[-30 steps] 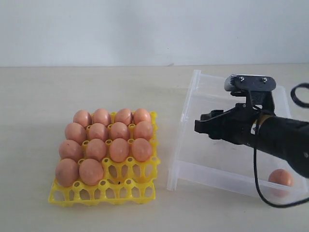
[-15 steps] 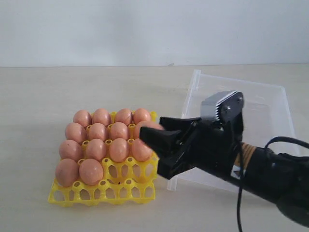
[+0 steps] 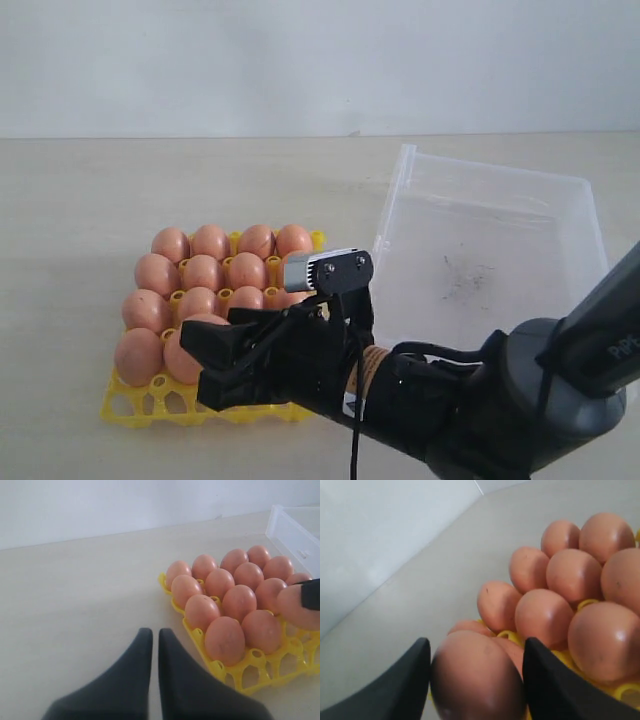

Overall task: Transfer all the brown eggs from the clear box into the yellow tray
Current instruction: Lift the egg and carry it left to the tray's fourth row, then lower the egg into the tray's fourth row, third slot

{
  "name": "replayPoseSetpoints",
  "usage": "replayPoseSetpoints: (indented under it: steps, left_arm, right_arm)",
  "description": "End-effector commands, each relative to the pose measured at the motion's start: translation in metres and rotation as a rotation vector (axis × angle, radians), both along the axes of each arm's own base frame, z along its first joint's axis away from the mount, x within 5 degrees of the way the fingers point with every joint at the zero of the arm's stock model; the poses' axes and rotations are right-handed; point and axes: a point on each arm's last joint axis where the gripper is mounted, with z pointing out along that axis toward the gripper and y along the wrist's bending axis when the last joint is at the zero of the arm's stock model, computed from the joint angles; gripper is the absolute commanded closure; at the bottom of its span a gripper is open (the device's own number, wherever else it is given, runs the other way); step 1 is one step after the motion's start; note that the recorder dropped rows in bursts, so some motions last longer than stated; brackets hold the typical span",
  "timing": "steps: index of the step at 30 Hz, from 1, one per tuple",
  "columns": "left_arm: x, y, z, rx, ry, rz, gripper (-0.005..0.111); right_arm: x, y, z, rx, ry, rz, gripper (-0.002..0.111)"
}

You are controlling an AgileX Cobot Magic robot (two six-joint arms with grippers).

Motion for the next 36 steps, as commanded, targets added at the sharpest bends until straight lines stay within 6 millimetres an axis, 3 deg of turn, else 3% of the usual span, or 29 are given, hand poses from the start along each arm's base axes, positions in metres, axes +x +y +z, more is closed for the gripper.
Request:
replayPoseSetpoints:
  steps: [1,13,20,24,29,36]
  left_arm:
    - [0.000,0.000,0.000,-0.007,-0.002,-0.003,0.102]
    - [0.000,0.000,0.000,-0.007,-0.002,-0.003,0.102]
    - [0.000,0.000,0.000,-0.007,-0.002,-0.003,0.102]
    - [0.000,0.000,0.000,-0.007,-0.002,-0.003,0.102]
    - [0.000,0.000,0.000,-0.007,-0.002,-0.003,0.102]
    - [0.000,0.000,0.000,-0.007,-0.002,-0.003,0.102]
  right_arm:
    - [-0.003,0.002,-0.005,-0.038,0.039,-0.018,0.108]
    - [0.001,-0.004,-0.013,-0.139,0.048,-0.079,0.108]
    - [0.001,-0.004,-0.008,-0.127,0.041,-0.080,0.107]
    - [0.001,-0.004,-0.004,-0.142,0.033,-0.075,0.091]
    - [0.005,-0.007,-0.004,-0.151,0.047,-0.100,0.051]
    - [0.006,-0.008,-0.005,-0.163,0.040,-0.117,0.049]
